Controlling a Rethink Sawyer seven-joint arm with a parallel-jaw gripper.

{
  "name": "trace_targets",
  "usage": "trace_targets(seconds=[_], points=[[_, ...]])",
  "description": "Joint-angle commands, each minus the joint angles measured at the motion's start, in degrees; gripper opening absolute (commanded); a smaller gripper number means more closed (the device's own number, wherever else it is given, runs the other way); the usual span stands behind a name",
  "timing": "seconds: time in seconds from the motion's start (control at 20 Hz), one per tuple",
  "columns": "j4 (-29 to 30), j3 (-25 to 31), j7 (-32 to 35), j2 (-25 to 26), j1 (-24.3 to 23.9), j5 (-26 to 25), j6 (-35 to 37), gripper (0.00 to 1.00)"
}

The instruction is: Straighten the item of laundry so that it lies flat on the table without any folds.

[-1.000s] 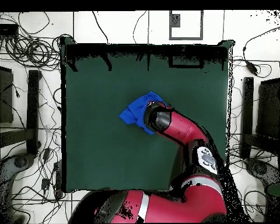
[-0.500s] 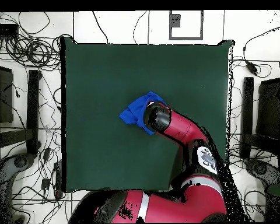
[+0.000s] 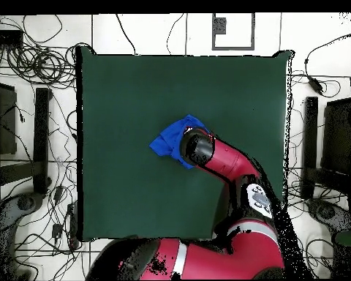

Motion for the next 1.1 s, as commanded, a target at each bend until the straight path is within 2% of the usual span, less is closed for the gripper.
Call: trace_targets(seconds=[0.05,0.2,0.25,1.1], points=[[-0.4,6.9,8.5,2.0,0.1,-0.8,-0.7,1.0],[-0.7,6.4,8.7,2.0,0.5,-0.6,-0.5,1.0],[-0.9,5.9,9.0,2.1,0.9,-0.6,-0.8,0.0],[-0.2,5.9,8.2,1.2,1.4,-1.4,-0.7,0.0]])
